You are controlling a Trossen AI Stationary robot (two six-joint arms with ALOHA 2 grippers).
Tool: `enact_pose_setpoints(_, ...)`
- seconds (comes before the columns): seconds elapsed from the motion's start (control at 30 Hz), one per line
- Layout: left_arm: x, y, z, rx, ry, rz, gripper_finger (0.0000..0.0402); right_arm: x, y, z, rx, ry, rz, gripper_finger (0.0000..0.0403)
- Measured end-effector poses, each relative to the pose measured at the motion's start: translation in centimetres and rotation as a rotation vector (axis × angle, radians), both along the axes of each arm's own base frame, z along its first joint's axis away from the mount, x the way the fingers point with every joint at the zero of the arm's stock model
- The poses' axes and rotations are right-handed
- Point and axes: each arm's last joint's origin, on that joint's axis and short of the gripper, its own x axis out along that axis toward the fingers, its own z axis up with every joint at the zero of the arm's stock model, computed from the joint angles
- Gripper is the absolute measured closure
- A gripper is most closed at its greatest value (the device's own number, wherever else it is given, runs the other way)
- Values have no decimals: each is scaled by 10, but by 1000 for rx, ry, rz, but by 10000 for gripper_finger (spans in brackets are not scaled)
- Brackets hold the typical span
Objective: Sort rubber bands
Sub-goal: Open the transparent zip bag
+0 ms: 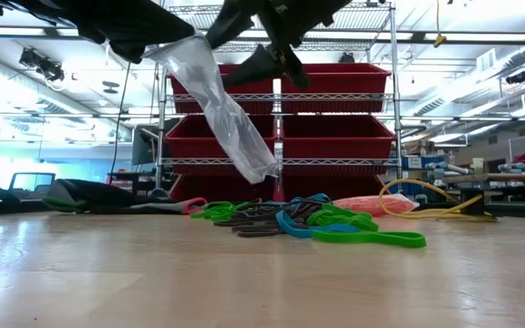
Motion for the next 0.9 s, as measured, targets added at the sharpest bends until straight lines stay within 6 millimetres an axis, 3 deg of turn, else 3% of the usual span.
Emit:
enact_pose_setpoints(0.2,0,0,0,-1,-3,0,401,0,0,0,-3,2,-2,222)
enact_pose_setpoints(0.57,0,0,0,1,-3,-1,401,0,1,0,4,-2,21,388)
enact_pose_setpoints(0.9,0,0,0,9,-2,-3,401,0,1,0,4,-2,29,401)
